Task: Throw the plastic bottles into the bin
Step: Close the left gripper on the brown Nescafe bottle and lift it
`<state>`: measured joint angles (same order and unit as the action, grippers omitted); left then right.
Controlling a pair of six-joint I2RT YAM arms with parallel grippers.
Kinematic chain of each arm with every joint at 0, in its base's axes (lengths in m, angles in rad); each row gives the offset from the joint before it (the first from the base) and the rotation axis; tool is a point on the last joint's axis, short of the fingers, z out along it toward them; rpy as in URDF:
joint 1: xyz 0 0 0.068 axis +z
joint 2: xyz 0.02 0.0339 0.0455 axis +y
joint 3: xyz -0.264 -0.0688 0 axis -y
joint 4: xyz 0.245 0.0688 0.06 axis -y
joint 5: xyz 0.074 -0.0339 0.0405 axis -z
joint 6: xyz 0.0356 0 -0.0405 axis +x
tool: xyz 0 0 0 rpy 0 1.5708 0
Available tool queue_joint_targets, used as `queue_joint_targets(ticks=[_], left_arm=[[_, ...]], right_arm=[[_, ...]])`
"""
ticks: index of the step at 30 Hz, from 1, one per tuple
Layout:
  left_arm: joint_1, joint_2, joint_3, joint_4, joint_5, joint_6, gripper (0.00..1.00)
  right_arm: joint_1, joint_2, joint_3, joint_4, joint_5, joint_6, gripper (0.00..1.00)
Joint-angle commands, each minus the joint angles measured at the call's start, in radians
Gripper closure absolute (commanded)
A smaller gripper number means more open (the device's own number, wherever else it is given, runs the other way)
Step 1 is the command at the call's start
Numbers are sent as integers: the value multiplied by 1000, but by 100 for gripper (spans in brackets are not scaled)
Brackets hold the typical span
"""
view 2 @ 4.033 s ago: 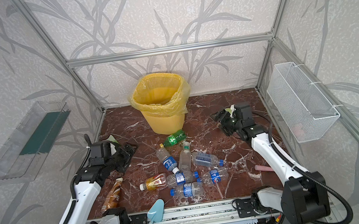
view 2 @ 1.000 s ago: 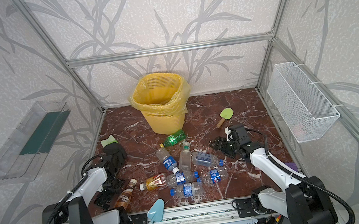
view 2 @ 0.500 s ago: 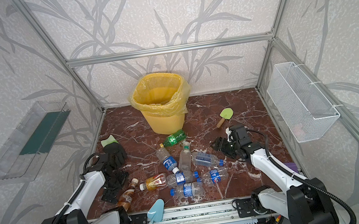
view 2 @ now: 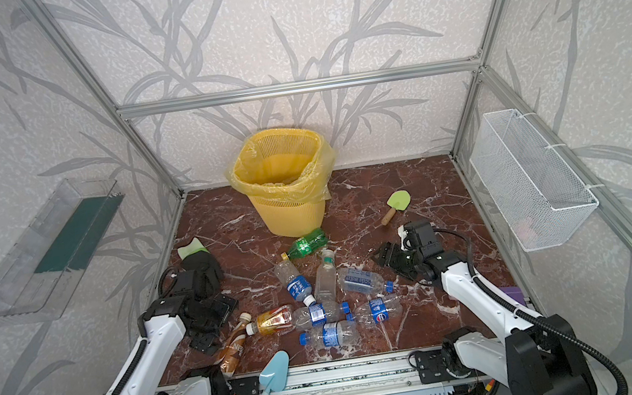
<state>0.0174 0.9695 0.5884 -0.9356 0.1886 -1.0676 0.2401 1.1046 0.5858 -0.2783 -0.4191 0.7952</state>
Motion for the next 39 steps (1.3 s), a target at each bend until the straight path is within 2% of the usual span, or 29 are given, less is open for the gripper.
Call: queue_joint_targets(ticks=[1, 9, 20, 26, 33, 39], left_arm=[[-41, -27, 6, -48, 24, 4, 1], [-98, -59, -10, -87, 34, 15, 1], [-177, -141, -48, -147, 50, -40, 1], [-245, -207, -85, -193, 60, -85, 8], [-287, -237, -136, -192, 72, -115, 23], [-329, -207, -182, -122, 84, -144, 22]], right_arm=[[8, -17, 2, -27, 9, -11, 21], [19, -17, 2, -31, 20, -5, 20], [47, -11, 6, -35, 41, 1, 20], [57, -17, 8, -40, 54, 7, 21], [71, -17, 6, -41, 65, 15, 22], [79, -11, 7, -47, 67, 23, 23]])
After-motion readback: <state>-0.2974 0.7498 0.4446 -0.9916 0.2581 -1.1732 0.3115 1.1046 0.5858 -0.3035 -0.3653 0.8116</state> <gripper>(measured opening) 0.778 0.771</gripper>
